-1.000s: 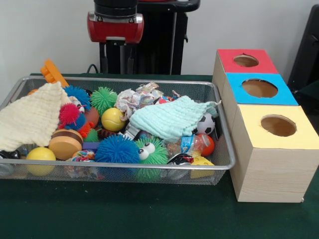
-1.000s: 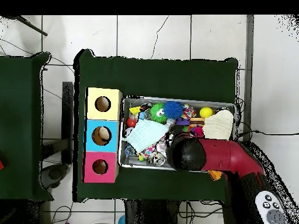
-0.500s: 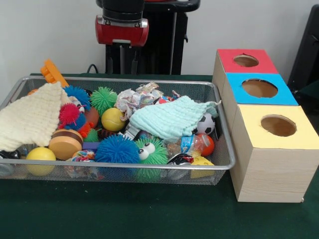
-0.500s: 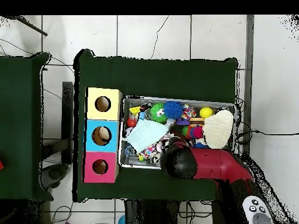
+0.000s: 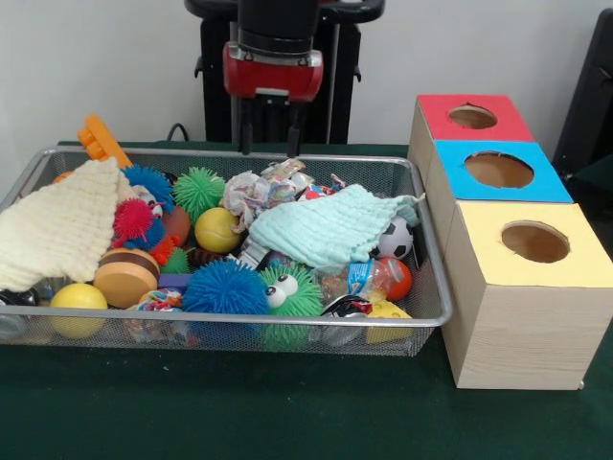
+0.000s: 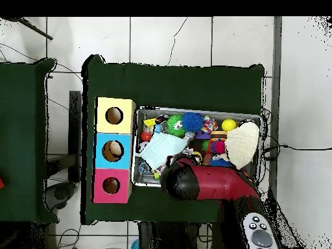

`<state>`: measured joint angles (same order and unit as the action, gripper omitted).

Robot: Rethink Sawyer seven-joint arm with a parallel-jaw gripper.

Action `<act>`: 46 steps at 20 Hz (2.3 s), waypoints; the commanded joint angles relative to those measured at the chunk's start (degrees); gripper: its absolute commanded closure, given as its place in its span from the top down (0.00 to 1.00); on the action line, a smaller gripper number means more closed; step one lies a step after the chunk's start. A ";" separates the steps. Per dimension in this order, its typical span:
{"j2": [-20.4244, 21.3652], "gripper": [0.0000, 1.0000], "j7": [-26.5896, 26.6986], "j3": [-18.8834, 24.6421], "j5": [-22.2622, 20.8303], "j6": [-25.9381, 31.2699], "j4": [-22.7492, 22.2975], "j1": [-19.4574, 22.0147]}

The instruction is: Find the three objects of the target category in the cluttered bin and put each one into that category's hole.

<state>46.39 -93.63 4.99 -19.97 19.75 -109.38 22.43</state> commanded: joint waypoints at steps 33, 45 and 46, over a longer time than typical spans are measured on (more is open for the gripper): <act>-14.94 1.00 -13.39 -7.77 9.75 -13.27 3.63 -6.78; -12.64 1.00 -15.05 -7.62 16.68 -9.64 3.30 -11.23; -12.83 1.00 -14.92 -7.72 17.18 -9.42 3.67 -11.45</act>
<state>33.85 -95.51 -4.46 -7.10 8.60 -108.66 11.78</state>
